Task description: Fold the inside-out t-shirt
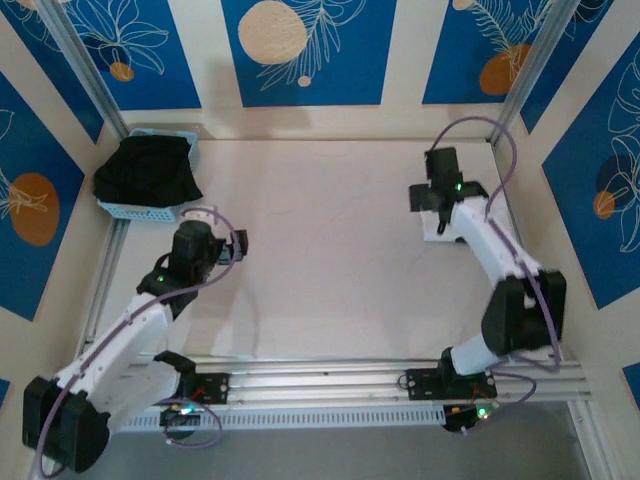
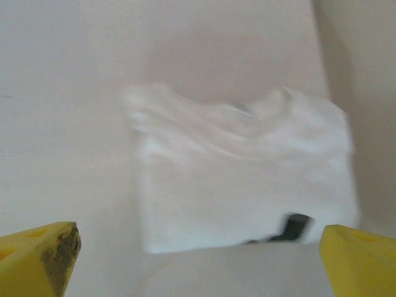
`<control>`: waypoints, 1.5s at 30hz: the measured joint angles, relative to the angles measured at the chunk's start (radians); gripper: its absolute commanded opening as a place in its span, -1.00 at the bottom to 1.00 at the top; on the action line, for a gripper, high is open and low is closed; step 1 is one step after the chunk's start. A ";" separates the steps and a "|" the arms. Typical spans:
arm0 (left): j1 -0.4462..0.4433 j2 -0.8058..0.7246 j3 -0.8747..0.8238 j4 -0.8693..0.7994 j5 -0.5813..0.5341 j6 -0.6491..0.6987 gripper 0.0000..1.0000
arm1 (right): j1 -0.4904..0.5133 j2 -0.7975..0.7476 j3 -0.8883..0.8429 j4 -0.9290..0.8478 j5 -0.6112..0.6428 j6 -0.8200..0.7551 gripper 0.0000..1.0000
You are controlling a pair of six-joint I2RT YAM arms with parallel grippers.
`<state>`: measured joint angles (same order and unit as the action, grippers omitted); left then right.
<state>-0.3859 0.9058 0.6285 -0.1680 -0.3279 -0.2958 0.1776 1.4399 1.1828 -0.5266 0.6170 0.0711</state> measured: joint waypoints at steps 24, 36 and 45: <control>0.248 0.652 -0.321 1.062 0.017 0.325 0.99 | -0.111 -0.005 -0.780 1.220 -0.227 0.045 0.99; 0.260 0.654 -0.278 1.097 0.082 0.330 0.99 | -0.145 0.051 -0.756 1.222 -0.348 0.052 0.99; 0.260 0.654 -0.278 1.097 0.085 0.330 0.99 | -0.145 0.051 -0.756 1.222 -0.357 0.052 0.99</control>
<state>-0.1261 1.5600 0.3500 0.9287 -0.2424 0.0345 0.0330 1.4914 0.4263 0.6956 0.2604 0.1234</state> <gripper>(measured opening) 0.997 0.993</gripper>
